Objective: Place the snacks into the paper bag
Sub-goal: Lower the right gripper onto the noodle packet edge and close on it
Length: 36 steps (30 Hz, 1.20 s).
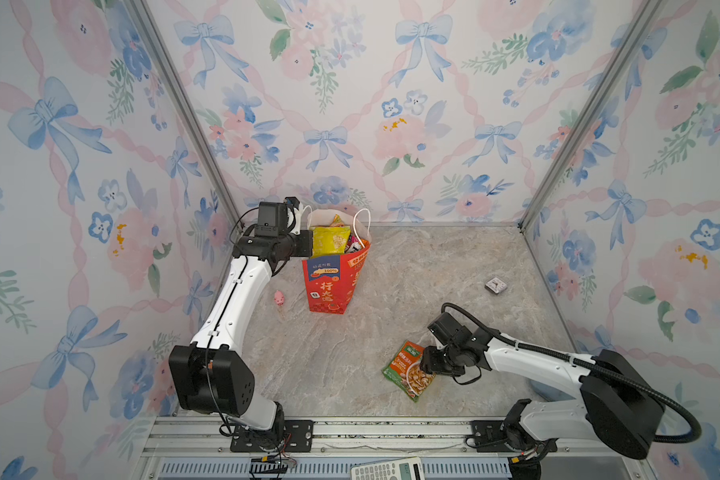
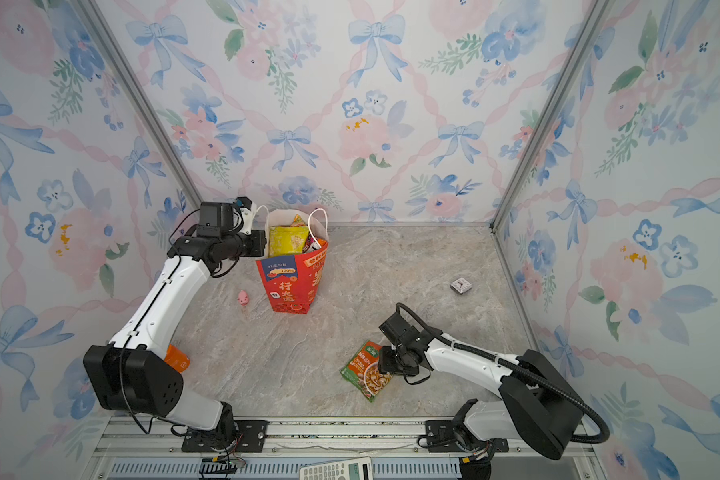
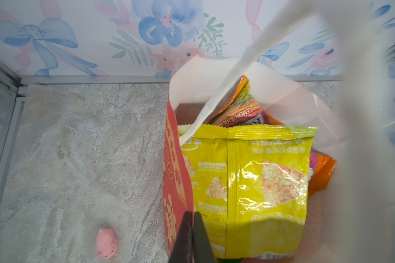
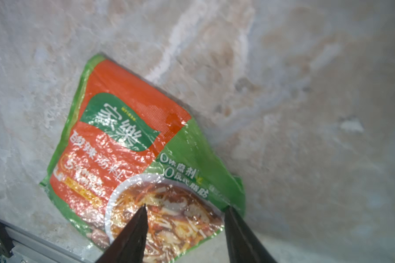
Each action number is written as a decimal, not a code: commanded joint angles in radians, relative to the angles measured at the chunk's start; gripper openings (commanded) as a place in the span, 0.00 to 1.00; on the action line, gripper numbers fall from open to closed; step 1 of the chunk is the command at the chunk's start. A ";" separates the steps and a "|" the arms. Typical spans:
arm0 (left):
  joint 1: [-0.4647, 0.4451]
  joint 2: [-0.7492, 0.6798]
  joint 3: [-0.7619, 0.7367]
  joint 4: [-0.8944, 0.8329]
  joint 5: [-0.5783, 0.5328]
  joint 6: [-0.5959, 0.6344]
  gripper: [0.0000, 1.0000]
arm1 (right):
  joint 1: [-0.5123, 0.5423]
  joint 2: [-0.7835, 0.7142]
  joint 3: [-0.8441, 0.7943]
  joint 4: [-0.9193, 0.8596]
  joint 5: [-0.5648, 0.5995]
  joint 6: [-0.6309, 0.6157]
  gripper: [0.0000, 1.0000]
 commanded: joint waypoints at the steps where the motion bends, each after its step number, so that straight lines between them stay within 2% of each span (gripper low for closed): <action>1: 0.006 -0.002 -0.014 -0.002 0.002 0.019 0.00 | -0.031 0.131 0.092 0.045 0.033 -0.118 0.56; 8: 0.006 -0.002 -0.015 -0.002 0.006 0.020 0.00 | -0.069 0.418 0.461 0.061 -0.010 -0.273 0.56; 11: 0.005 -0.003 -0.015 -0.002 0.006 0.020 0.00 | -0.067 0.486 0.599 0.014 -0.015 -0.318 0.63; 13: 0.006 -0.005 -0.015 -0.001 0.001 0.021 0.00 | -0.065 0.484 0.623 0.005 -0.010 -0.328 0.69; 16: 0.006 -0.003 -0.016 -0.002 -0.007 0.023 0.00 | -0.055 0.433 0.590 -0.010 0.026 -0.330 0.90; 19: 0.007 -0.002 -0.016 -0.002 -0.008 0.024 0.00 | -0.039 0.354 0.514 -0.036 0.066 -0.300 0.99; 23: 0.006 0.000 -0.017 -0.002 -0.005 0.024 0.00 | 0.002 0.222 0.382 -0.088 0.113 -0.220 0.97; 29: 0.007 0.001 -0.017 -0.002 -0.008 0.024 0.00 | 0.090 0.065 0.220 -0.156 0.107 -0.107 0.97; 33: 0.006 0.002 -0.017 -0.002 0.003 0.020 0.00 | 0.122 0.012 0.138 -0.119 0.048 -0.054 0.97; 36: 0.006 0.001 -0.016 -0.002 0.000 0.020 0.00 | 0.125 0.035 0.129 -0.109 0.015 -0.067 0.97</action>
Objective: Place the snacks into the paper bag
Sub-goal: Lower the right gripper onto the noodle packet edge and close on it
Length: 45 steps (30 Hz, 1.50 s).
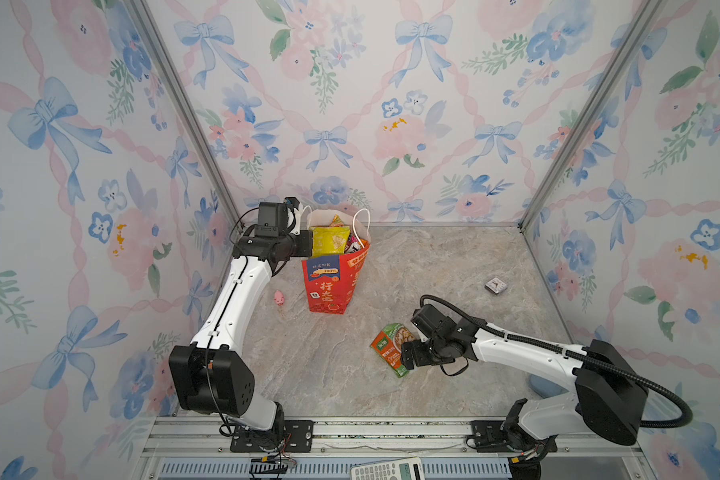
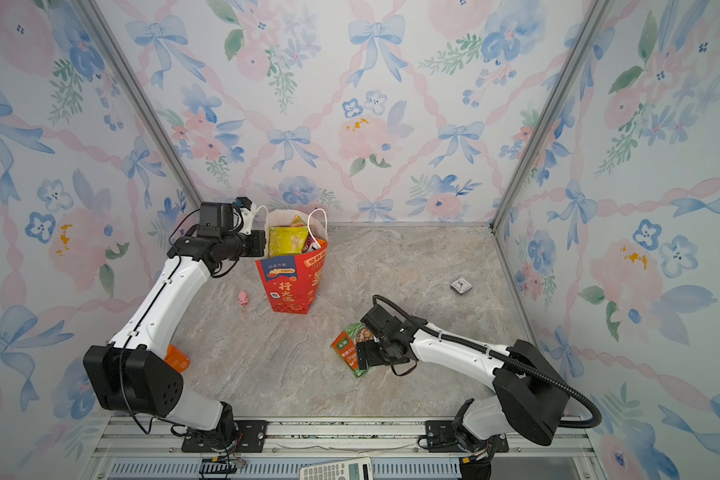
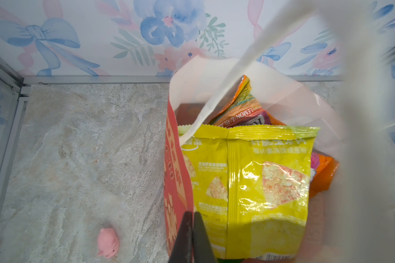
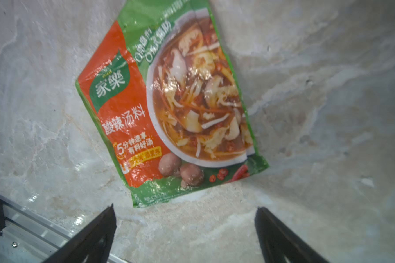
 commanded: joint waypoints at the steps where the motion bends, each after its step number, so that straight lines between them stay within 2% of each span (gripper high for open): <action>1: 0.006 -0.002 -0.015 -0.002 0.005 0.020 0.00 | 0.008 0.026 -0.006 0.004 -0.053 0.022 0.97; 13: 0.006 -0.002 -0.015 -0.002 0.009 0.019 0.00 | -0.058 0.216 0.081 0.115 -0.123 -0.058 0.97; 25: 0.006 -0.007 -0.015 -0.002 0.006 0.020 0.00 | -0.135 0.459 0.382 0.105 -0.115 -0.210 1.00; 30: 0.006 -0.002 -0.016 -0.002 0.000 0.022 0.00 | -0.137 0.423 0.389 0.070 -0.076 -0.233 0.95; 37: 0.006 0.003 -0.017 -0.002 -0.007 0.022 0.00 | -0.115 0.272 0.210 0.036 -0.035 -0.184 0.84; 41: 0.006 0.005 -0.017 -0.002 -0.004 0.023 0.00 | -0.084 0.206 0.140 0.046 -0.052 -0.136 0.81; 45: 0.007 0.006 -0.017 -0.002 -0.003 0.023 0.00 | -0.059 0.212 0.126 0.058 -0.072 -0.116 0.76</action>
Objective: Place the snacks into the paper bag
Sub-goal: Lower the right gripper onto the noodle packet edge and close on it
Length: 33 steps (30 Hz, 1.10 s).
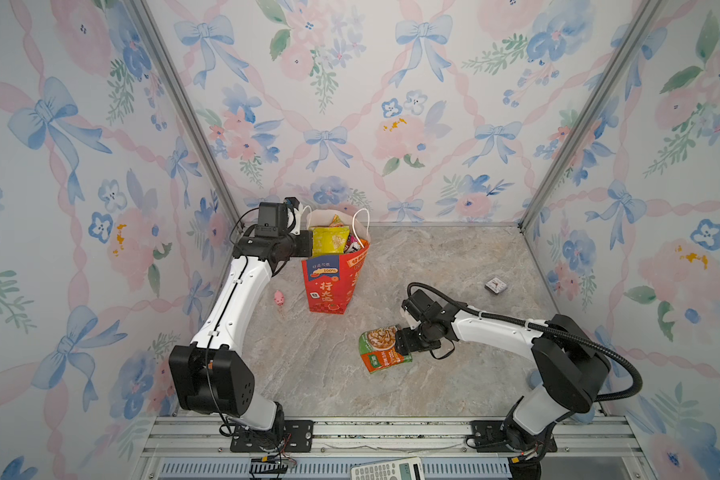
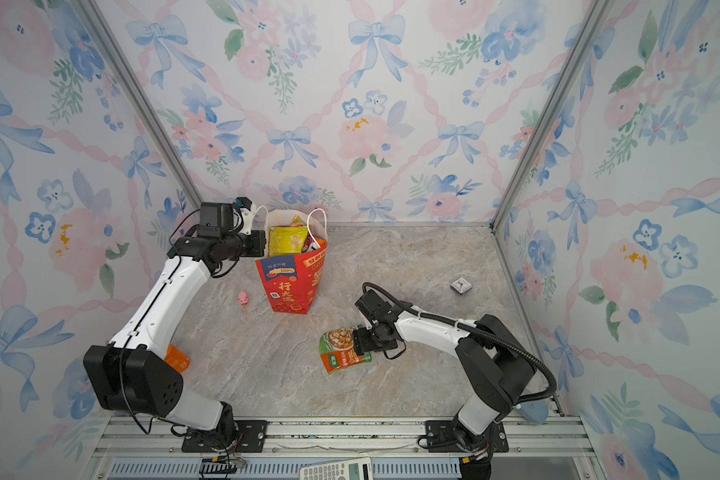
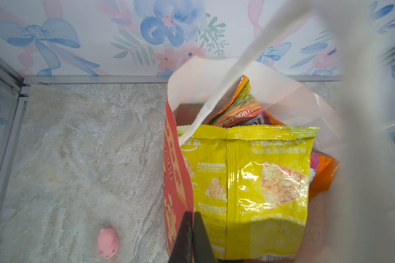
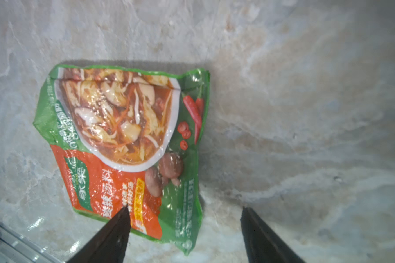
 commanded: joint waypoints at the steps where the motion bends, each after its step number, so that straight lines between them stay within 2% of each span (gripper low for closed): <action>1: 0.006 0.004 -0.013 -0.005 -0.003 0.021 0.00 | 0.025 0.000 -0.011 -0.004 -0.011 0.037 0.75; 8: 0.006 0.005 -0.014 -0.005 -0.002 0.023 0.00 | 0.051 0.070 0.029 0.002 -0.028 0.029 0.66; 16: 0.006 0.003 -0.014 -0.005 -0.004 0.023 0.00 | 0.052 0.112 0.056 -0.014 0.007 0.013 0.58; 29: 0.007 -0.001 -0.015 -0.005 -0.004 0.023 0.00 | 0.035 0.130 0.096 -0.043 0.078 -0.031 0.18; 33: 0.006 -0.002 -0.015 -0.005 -0.004 0.023 0.00 | 0.022 0.103 0.105 -0.050 0.081 -0.036 0.09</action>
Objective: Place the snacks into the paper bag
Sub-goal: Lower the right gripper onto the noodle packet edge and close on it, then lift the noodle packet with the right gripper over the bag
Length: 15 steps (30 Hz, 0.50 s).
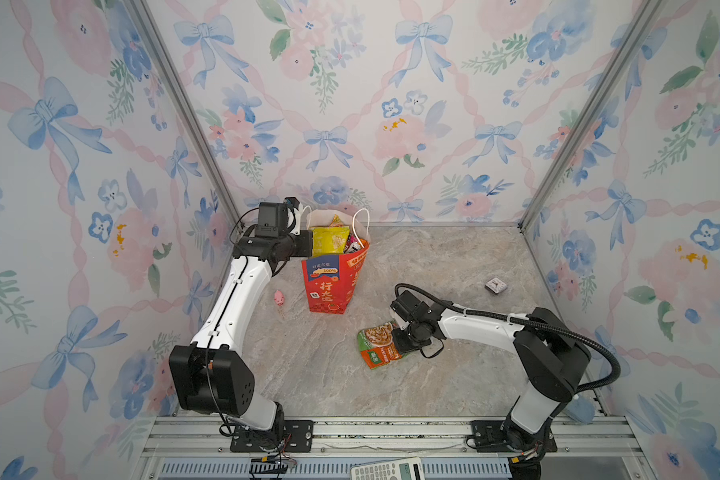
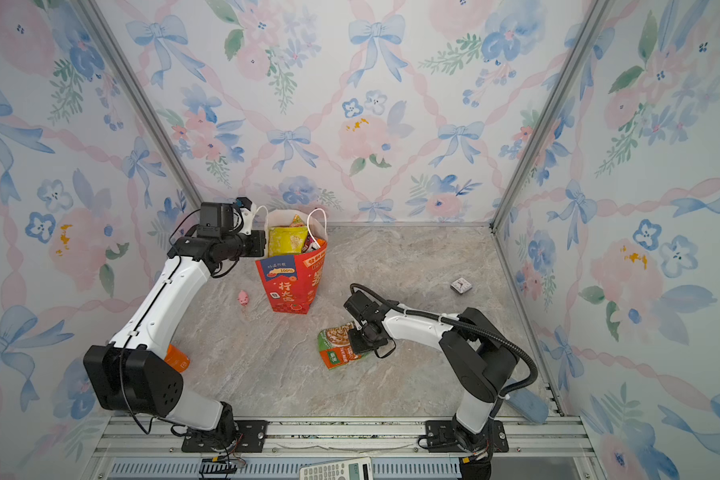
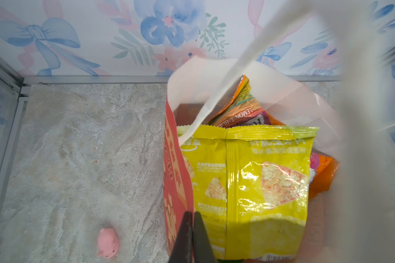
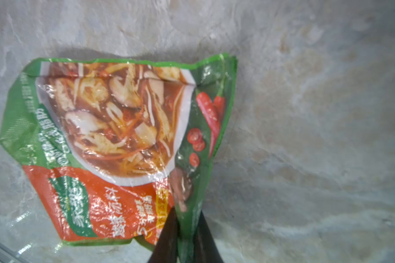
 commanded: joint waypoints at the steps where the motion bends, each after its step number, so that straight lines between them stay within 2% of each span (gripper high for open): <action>1: 0.006 -0.002 -0.014 -0.006 -0.003 0.023 0.00 | -0.018 -0.010 0.018 -0.052 0.042 -0.011 0.07; 9: 0.007 -0.003 -0.014 -0.006 -0.004 0.023 0.00 | -0.076 -0.125 0.049 -0.077 0.041 -0.028 0.02; 15: 0.008 -0.003 -0.014 -0.006 -0.003 0.023 0.00 | -0.116 -0.220 0.135 -0.133 0.091 -0.065 0.00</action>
